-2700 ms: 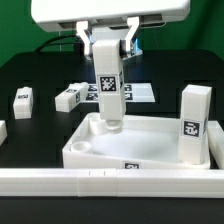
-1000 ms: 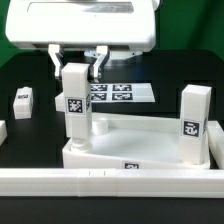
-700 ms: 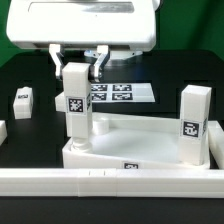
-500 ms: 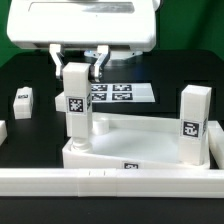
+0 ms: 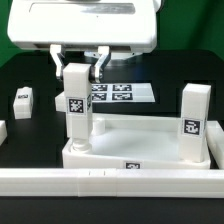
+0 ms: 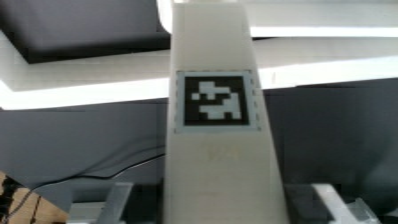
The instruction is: Assemble desk
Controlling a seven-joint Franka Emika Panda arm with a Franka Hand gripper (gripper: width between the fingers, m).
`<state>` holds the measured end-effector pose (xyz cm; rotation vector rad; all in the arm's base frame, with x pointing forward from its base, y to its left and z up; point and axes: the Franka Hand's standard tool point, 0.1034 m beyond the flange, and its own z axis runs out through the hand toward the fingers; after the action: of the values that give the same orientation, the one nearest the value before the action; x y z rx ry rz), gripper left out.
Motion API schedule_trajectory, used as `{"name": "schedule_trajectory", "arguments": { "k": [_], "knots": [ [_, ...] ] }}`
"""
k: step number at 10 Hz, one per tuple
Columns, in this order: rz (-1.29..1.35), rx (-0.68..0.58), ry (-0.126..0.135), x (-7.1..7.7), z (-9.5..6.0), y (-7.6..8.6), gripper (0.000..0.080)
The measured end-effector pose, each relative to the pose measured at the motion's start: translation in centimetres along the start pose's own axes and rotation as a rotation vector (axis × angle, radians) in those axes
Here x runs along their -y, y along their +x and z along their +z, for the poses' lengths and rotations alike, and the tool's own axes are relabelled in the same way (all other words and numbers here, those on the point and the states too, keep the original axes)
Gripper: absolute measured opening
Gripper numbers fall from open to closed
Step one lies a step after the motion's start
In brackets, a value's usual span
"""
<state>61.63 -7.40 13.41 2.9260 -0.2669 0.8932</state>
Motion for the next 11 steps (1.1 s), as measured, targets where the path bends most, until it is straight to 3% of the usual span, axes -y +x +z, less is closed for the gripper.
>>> {"name": "schedule_trajectory", "arguments": {
  "k": [11],
  "knots": [
    [-0.007, 0.014, -0.008, 0.0, 1.0, -1.5, 0.029]
  ]
}}
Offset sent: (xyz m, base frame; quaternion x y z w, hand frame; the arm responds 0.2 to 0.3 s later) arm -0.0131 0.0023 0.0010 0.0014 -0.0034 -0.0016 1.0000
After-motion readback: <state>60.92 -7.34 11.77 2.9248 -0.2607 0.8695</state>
